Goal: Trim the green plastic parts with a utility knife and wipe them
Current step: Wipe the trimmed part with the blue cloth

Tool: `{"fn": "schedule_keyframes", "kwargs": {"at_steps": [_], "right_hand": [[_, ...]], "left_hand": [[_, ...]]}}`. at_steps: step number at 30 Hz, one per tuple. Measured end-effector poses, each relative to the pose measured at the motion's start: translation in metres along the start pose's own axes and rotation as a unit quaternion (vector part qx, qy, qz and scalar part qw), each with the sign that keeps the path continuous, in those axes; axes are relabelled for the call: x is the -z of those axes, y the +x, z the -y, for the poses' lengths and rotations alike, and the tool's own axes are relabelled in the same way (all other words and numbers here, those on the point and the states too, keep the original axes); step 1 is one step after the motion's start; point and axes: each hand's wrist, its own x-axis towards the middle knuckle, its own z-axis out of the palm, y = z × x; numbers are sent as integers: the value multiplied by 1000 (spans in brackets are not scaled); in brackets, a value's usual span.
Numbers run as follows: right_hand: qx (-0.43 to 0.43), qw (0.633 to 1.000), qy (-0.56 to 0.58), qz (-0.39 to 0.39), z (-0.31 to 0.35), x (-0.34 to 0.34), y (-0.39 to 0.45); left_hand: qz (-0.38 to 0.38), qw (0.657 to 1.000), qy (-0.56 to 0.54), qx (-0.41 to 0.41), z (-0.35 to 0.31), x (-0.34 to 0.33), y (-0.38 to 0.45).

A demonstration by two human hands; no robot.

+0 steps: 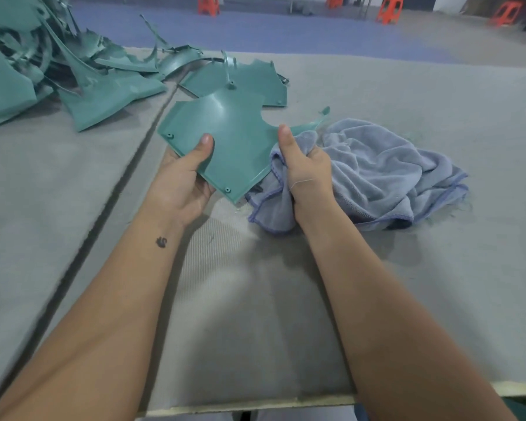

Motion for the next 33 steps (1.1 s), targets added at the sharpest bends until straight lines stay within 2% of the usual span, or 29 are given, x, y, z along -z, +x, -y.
{"fn": "schedule_keyframes", "kwargs": {"at_steps": [6, 9, 13, 18, 25, 33], "right_hand": [[19, 999, -27, 29, 9, 2, -5], [-1, 998, -58, 5, 14, 6, -3], [-60, 996, -26, -68, 19, 11, 0], [-117, 980, -8, -163, 28, 22, 12], [-120, 965, 25, -233, 28, 24, 16], [-99, 973, 41, -203, 19, 26, 26]], "left_hand": [[114, 992, 53, -21, -19, 15, -1], [143, 988, 60, -12, -22, 20, -1], [138, 987, 78, 1, -25, 25, 0], [167, 981, 94, 23, -27, 35, -1], [183, 976, 105, 48, -31, 45, -1], [163, 983, 74, 34, -15, 24, -2]]}}
